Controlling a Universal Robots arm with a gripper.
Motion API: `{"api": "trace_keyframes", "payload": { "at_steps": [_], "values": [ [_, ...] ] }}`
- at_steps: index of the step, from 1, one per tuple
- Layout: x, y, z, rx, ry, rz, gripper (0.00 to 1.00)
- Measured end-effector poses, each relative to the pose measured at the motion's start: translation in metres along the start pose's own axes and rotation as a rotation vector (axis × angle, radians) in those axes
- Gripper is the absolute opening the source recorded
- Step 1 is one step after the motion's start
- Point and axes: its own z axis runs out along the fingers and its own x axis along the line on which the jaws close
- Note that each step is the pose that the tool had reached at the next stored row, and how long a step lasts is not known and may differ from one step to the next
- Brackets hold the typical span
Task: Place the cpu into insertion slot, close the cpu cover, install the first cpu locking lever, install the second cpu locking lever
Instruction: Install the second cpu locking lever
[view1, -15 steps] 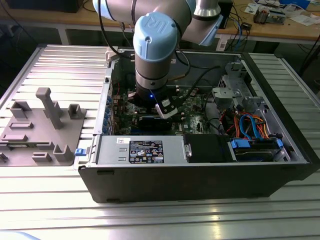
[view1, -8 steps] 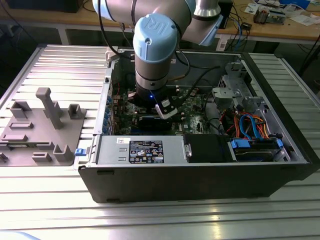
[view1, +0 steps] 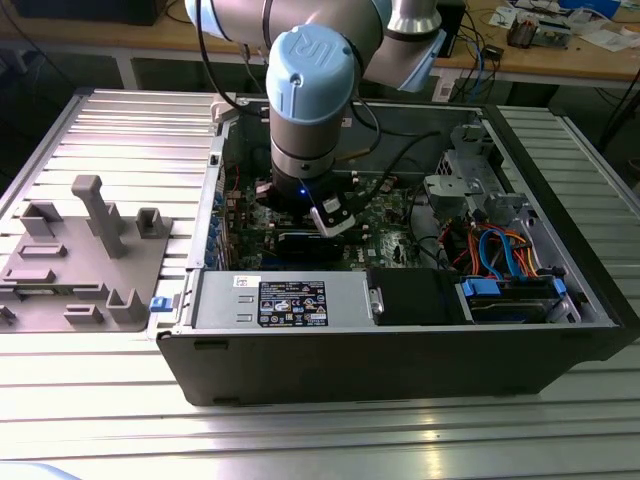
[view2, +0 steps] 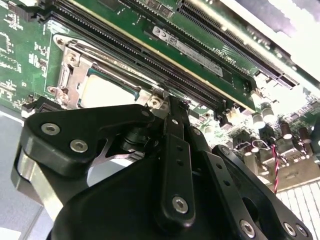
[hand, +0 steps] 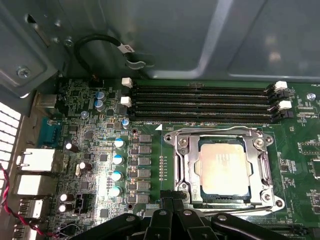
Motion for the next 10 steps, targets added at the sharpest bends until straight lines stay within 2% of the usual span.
{"api": "trace_keyframes", "payload": {
  "at_steps": [10],
  "values": [
    [0.0001,0.0073,-0.021,-0.0001,0.0,0.0,0.11]
  ]
}}
